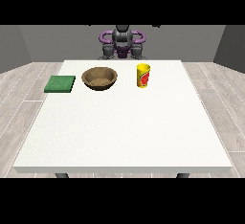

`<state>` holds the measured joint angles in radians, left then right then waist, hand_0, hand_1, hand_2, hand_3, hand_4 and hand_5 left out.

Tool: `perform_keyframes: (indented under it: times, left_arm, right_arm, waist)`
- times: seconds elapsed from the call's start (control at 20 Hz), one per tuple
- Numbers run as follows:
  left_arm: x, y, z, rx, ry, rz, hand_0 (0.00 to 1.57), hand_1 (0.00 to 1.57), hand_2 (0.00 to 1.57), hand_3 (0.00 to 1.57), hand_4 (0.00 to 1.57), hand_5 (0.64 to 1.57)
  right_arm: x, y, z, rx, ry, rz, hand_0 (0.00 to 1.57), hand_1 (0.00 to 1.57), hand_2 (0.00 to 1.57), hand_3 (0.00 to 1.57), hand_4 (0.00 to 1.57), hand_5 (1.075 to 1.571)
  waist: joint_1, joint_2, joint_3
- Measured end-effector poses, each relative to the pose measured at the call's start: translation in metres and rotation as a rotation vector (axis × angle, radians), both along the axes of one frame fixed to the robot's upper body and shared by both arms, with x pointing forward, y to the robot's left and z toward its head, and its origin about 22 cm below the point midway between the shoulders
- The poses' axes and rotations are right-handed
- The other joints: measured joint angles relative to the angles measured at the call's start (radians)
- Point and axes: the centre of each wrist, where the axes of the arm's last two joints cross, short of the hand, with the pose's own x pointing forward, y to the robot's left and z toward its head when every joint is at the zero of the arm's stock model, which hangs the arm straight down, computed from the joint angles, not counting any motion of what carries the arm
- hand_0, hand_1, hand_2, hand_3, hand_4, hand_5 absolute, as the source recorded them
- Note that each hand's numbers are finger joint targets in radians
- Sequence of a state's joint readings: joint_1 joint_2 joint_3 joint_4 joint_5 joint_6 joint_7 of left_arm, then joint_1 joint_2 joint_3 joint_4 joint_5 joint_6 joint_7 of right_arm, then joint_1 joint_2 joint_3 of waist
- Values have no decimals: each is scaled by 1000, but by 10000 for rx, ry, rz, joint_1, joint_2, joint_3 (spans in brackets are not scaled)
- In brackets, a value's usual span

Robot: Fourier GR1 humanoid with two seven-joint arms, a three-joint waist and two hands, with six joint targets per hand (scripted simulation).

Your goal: Pick the cup and pour the ball into the bowl, then pick the bowl and place it on the pad

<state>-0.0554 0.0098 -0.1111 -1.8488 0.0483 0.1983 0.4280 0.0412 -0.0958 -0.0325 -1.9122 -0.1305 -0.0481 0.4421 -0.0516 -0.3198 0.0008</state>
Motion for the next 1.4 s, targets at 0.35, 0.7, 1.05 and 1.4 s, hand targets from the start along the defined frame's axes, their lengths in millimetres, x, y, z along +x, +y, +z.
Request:
perform_keyframes:
  times: [0.35,0.7,1.05,1.4]
  left_arm:
    - [30,-11,19,470,-2270,135,0,0,0,0,548,1526]
    - [46,4,-11,1233,-4021,490,0,0,0,0,481,1483]
    - [62,19,-61,1435,-3885,315,0,0,0,0,0,1451]
    - [74,25,-99,1541,-3347,211,0,0,0,0,169,1422]
  right_arm:
    - [15,14,15,76,-2199,345,0,0,0,87,712,1545]
    - [29,1,16,179,-3806,465,0,0,0,0,685,1548]
    - [38,-21,10,81,-4154,499,0,0,0,0,667,1559]
    - [44,-48,-5,105,-3896,370,0,0,0,0,667,1562]
  waist:
    - [-258,2625,-7]
    - [-368,4693,-10]
    - [-512,5218,-13]
    - [-543,4957,-10]
